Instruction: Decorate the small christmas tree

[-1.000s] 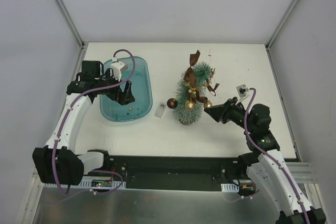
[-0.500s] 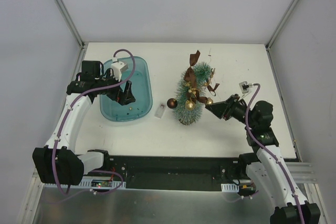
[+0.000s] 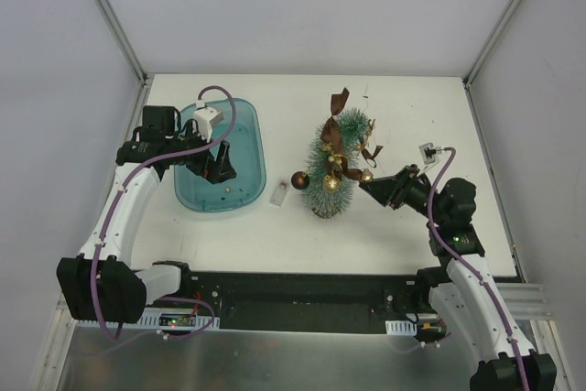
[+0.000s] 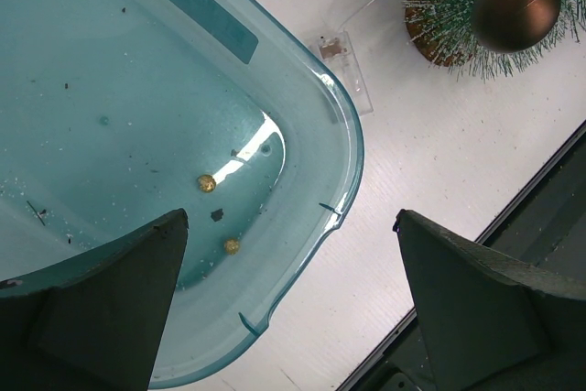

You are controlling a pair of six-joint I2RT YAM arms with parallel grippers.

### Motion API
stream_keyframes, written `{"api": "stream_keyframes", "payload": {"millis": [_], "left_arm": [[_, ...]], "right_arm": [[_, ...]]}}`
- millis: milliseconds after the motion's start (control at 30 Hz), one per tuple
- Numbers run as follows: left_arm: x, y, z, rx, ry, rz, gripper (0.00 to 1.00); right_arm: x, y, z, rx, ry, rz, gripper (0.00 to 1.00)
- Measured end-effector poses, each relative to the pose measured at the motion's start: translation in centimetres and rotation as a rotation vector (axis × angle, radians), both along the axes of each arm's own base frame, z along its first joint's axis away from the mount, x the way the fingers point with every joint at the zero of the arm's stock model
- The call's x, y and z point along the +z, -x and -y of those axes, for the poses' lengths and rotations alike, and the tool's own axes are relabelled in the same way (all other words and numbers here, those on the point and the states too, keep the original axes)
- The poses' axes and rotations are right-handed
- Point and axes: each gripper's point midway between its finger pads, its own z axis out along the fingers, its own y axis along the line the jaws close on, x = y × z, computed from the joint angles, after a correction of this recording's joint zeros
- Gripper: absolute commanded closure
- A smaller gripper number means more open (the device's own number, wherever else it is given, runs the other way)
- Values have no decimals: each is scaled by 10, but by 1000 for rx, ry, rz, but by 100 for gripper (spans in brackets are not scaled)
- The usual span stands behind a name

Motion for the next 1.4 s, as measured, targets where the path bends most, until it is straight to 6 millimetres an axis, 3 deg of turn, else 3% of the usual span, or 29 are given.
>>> {"api": "stream_keyframes", "payload": {"millis": [900, 1400], "left_arm": [[-1, 0, 0, -1, 1, -3, 4], [-1, 0, 0, -1, 1, -3, 4]], "right_arm": [[-11, -20, 9, -83, 6, 1, 89], [-8, -20, 10, -93, 6, 18, 89]]}}
